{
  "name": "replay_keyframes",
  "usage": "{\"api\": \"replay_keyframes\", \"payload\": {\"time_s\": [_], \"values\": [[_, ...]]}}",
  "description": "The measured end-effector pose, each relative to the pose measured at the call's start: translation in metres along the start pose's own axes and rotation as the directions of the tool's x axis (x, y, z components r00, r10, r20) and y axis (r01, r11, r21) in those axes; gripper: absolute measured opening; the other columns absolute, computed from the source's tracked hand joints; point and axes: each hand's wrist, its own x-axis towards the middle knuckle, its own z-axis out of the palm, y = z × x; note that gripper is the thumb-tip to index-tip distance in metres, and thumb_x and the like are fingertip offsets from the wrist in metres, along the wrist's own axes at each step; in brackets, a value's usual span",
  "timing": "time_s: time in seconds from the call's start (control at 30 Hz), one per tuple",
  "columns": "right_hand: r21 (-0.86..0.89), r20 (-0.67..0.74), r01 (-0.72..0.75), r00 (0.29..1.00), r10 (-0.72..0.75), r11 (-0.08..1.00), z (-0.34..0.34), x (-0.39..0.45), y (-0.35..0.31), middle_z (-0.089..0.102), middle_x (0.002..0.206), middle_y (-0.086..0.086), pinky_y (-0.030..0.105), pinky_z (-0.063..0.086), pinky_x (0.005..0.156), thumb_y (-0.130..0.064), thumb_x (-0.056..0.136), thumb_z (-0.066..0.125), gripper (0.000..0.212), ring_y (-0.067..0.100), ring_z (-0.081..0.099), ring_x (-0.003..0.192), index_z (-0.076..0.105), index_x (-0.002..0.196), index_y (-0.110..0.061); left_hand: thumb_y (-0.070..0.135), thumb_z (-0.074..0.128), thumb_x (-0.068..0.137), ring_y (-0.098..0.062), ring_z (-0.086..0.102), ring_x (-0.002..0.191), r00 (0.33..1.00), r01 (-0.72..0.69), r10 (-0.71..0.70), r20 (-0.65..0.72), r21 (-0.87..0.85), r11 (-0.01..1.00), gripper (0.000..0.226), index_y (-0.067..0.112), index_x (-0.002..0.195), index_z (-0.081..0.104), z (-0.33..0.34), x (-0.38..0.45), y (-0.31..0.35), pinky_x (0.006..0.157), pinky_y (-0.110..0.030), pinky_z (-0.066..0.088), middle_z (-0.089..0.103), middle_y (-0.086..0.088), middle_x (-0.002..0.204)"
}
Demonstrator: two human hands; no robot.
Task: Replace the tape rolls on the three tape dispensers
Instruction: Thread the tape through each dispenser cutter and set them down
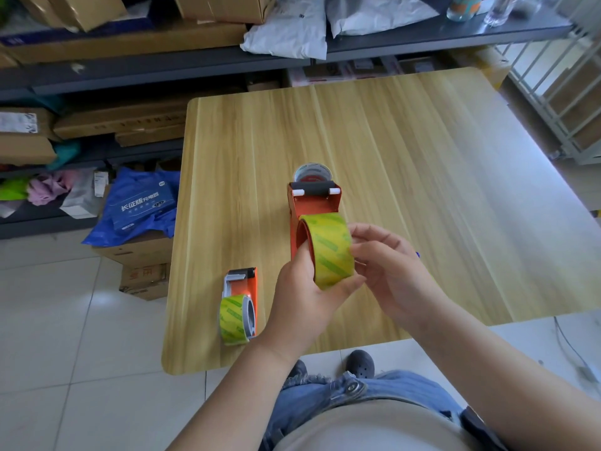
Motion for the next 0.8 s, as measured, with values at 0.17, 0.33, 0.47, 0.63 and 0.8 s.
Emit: {"api": "replay_keyframes", "payload": {"time_s": [0.17,0.33,0.47,0.63,0.8], "values": [[0.065,0.113,0.02,0.993,-0.028,0.998,-0.005,-0.007,0.005,0.074,0.092,0.009,0.026,0.056,0.071,0.009,0.066,0.051,0.043,0.019,0.07,0.082,0.074,0.097,-0.011,0.042,0.073,0.071,0.0,0.065,0.088,1.0,-0.013,0.015,-0.026,0.05,0.999,0.038,0.037,0.104,0.056,0.001,0.003,0.008,0.077,-0.021,0.052,0.069,0.014,0.095],[0.048,0.008,0.023,1.0,-0.023,0.999,-0.001,-0.005,0.003,0.075,0.079,0.005,0.023,0.055,0.061,0.0,0.067,0.056,0.03,0.014,0.069,0.065,0.077,0.084,-0.014,0.013,0.08,0.071,-0.002,0.066,0.078,0.996,0.044,-0.045,0.077,0.018,0.999,0.041,0.031,0.099,0.057,-0.004,0.008,0.01,0.073,-0.02,0.054,0.069,0.009,0.084],[0.015,-0.146,-0.006,0.989,0.008,1.0,0.003,-0.002,0.0,0.064,0.057,0.002,0.02,0.046,0.046,-0.002,0.074,0.062,0.017,0.011,0.054,0.044,0.074,0.068,-0.013,0.0,0.074,0.072,-0.006,0.067,0.08,0.975,0.086,-0.086,0.206,0.005,0.996,0.045,0.016,0.11,0.056,-0.005,0.006,0.007,0.076,-0.02,0.054,0.067,0.006,0.086],[-0.071,-0.31,-0.109,0.947,0.082,0.992,0.007,0.009,-0.003,0.053,0.048,-0.002,0.018,0.039,0.039,-0.01,0.086,0.059,0.023,0.013,0.047,0.043,0.066,0.064,-0.012,0.004,0.073,0.075,-0.004,0.065,0.085,0.962,0.09,-0.096,0.256,0.034,0.995,0.048,0.019,0.117,0.056,-0.005,0.005,0.008,0.077,-0.018,0.052,0.068,0.005,0.095],[-0.031,-0.313,-0.245,0.923,0.223,0.969,0.005,0.018,-0.007,0.048,0.041,-0.004,0.018,0.037,0.039,-0.02,0.088,0.058,0.027,0.01,0.047,0.037,0.058,0.062,-0.013,0.015,0.072,0.077,-0.013,0.065,0.096,0.952,0.094,-0.111,0.286,0.072,0.993,0.051,0.018,0.124,0.053,-0.005,0.003,0.006,0.086,-0.039,0.054,0.066,0.0,0.109]]}}
